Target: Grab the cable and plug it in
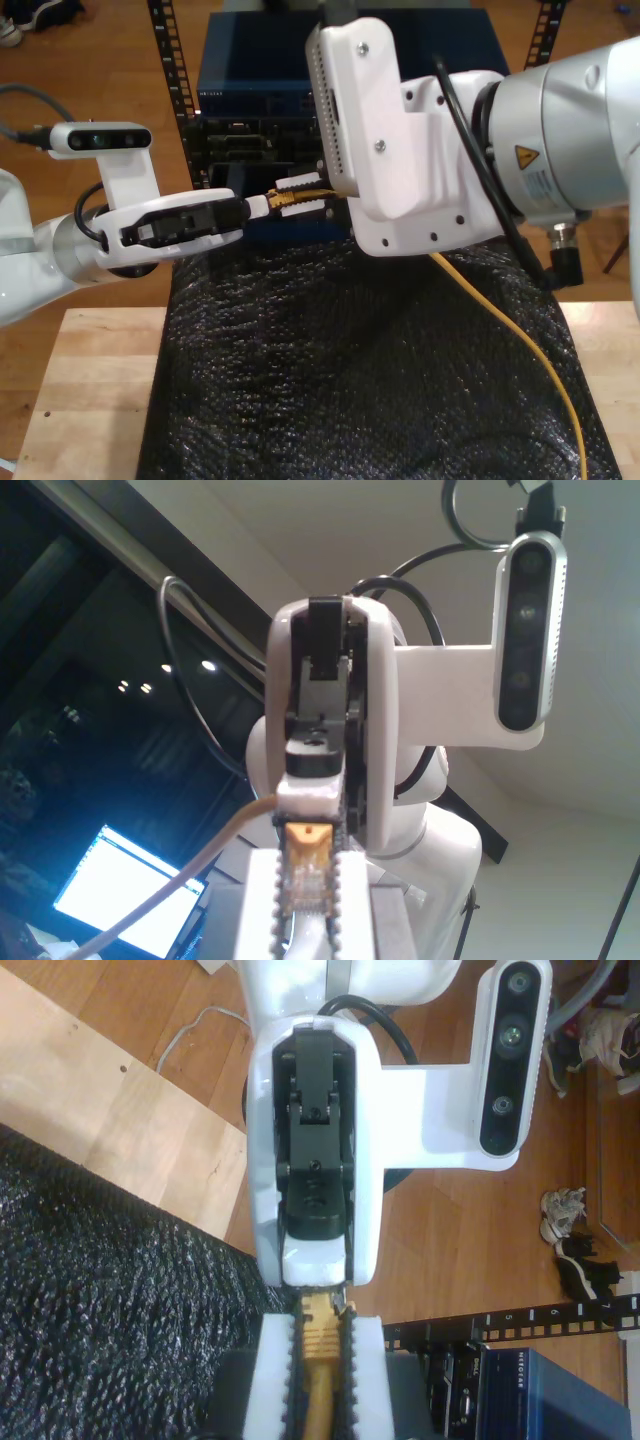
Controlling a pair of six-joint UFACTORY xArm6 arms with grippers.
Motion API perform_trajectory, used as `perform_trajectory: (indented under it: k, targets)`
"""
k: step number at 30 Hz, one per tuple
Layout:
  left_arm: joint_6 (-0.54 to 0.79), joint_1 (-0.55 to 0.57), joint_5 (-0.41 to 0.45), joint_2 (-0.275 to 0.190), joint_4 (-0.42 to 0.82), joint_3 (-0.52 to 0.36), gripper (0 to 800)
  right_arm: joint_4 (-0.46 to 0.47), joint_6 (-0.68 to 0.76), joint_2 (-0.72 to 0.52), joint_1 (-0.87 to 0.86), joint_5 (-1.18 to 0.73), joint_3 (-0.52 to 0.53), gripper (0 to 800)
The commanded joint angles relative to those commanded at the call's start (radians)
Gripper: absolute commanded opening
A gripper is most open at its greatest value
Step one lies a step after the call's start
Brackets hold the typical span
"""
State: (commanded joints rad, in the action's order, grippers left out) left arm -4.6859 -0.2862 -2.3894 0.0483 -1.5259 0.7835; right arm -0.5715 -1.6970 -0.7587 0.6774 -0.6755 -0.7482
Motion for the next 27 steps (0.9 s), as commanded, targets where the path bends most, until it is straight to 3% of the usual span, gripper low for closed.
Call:
perform_trajectory:
  k: [6, 10, 19, 27]
  targets:
    - [0.002, 0.000, 0.002, 0.002, -0.002, 0.002, 438, 0.000, 0.000, 0.000, 0.000, 0.000, 0.000, 2]
    - [0.002, 0.000, 0.003, 0.002, -0.002, 0.000, 482, 0.000, 0.002, 0.003, 0.000, 0.002, 0.000, 2]
    - [0.005, 0.000, 0.009, 0.000, -0.003, 0.008, 753, -0.012, 0.009, 0.034, -0.003, 0.002, -0.012, 1]
    - [0.006, -0.003, 0.031, -0.002, -0.003, 0.015, 791, -0.012, 0.040, 0.063, -0.031, 0.002, -0.048, 1]
